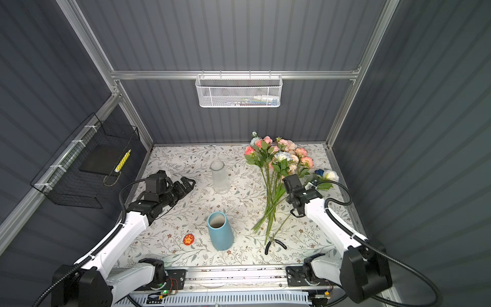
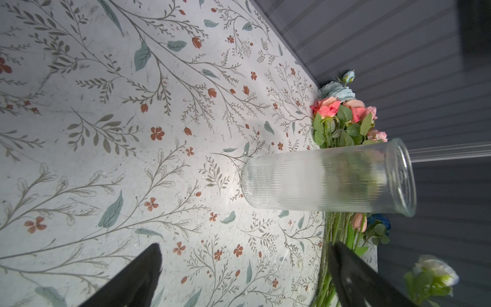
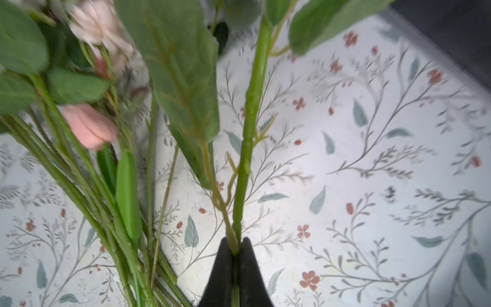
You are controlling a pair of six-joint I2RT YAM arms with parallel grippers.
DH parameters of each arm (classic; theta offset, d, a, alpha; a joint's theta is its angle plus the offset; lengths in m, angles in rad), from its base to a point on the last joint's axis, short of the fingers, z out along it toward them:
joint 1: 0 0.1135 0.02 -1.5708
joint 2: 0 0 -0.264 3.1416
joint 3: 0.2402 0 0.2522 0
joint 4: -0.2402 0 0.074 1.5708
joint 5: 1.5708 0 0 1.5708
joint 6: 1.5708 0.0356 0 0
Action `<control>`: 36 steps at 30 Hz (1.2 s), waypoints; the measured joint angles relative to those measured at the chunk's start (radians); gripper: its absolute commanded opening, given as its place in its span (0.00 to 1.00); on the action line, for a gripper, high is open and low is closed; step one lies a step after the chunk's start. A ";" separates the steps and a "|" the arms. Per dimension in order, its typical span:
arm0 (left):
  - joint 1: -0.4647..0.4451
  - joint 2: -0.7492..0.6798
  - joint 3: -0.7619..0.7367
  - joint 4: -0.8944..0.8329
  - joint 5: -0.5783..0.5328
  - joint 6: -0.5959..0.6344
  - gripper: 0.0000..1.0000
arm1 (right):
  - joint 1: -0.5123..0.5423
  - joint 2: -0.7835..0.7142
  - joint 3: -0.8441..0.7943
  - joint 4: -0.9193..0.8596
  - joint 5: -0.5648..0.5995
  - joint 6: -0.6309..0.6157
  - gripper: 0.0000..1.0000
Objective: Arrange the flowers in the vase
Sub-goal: 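Lift the white rose out of the bundle with the right gripper, then lower the white rose into the teal vase and open the right gripper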
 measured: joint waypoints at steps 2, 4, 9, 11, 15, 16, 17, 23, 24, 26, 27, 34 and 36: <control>0.000 -0.026 0.000 0.006 0.001 -0.003 1.00 | 0.000 -0.072 0.053 -0.012 0.048 -0.039 0.00; 0.000 -0.050 0.010 -0.001 0.002 -0.002 1.00 | 0.000 -0.137 0.099 -0.002 0.064 -0.089 0.00; 0.000 -0.055 0.093 -0.048 0.024 0.031 1.00 | 0.092 -0.275 0.209 0.119 0.018 -0.278 0.00; 0.000 -0.056 0.105 -0.051 0.033 0.038 1.00 | 0.190 -0.270 0.283 0.170 -0.016 -0.354 0.00; 0.000 -0.057 0.105 -0.075 0.051 0.046 1.00 | 0.406 -0.180 0.449 0.291 -0.082 -0.488 0.00; 0.000 -0.058 0.105 -0.082 0.054 0.047 1.00 | 0.454 -0.149 0.484 0.327 -0.102 -0.521 0.00; 0.000 -0.059 0.105 -0.088 0.055 0.048 1.00 | 0.491 -0.120 0.515 0.353 -0.117 -0.547 0.00; 0.000 -0.074 0.105 -0.129 0.057 0.061 1.00 | 0.648 0.049 0.663 0.468 -0.205 -0.666 0.00; 0.000 -0.080 0.105 -0.134 0.057 0.062 1.00 | 0.665 0.082 0.687 0.486 -0.220 -0.680 0.00; 0.000 -0.093 0.105 -0.145 0.057 0.063 1.00 | 0.687 0.124 0.711 0.513 -0.238 -0.698 0.00; 0.000 -0.099 0.105 -0.149 0.057 0.063 1.00 | 0.695 0.139 0.713 0.525 -0.246 -0.704 0.00; 0.000 -0.124 0.105 -0.174 0.057 0.071 1.00 | 0.764 0.171 0.624 0.606 -0.262 -0.722 0.00; 0.000 -0.130 0.106 -0.179 0.061 0.072 1.00 | 0.787 0.159 0.557 0.644 -0.252 -0.729 0.00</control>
